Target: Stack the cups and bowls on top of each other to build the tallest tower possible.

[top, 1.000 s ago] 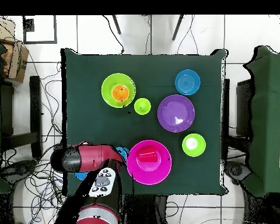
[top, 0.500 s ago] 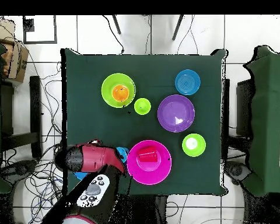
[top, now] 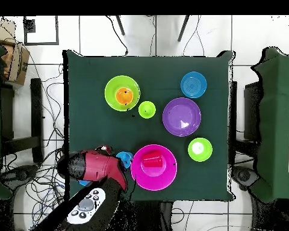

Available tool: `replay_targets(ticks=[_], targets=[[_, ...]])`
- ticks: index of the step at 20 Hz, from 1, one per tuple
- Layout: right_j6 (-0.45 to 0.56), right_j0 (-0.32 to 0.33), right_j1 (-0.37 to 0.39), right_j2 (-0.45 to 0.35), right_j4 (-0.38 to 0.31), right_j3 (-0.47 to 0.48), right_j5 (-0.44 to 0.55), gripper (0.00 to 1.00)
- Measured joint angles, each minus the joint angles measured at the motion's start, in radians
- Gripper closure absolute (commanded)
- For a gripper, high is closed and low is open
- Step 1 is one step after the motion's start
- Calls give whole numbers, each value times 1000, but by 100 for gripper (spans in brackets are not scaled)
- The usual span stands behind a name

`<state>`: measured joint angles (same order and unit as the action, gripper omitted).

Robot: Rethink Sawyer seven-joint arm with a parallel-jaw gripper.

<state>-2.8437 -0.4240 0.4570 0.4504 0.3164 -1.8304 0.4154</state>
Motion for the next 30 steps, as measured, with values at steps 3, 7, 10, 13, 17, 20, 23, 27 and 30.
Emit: replay_targets(ticks=[3,7,10,13,17,20,23,27,30], targets=[[-21,-26,-10,31,18,3,16,0],[-43,-52,-25,63,41,9,50,0],[-47,-65,-38,79,55,14,63,0],[-47,-82,-53,97,67,20,73,0],[-47,-106,-72,120,87,35,86,0],[-53,-124,-87,134,103,50,95,0],[-65,-141,-101,147,122,65,107,0],[-111,-175,-127,173,164,93,141,0],[-143,-191,-143,188,184,109,161,0]])
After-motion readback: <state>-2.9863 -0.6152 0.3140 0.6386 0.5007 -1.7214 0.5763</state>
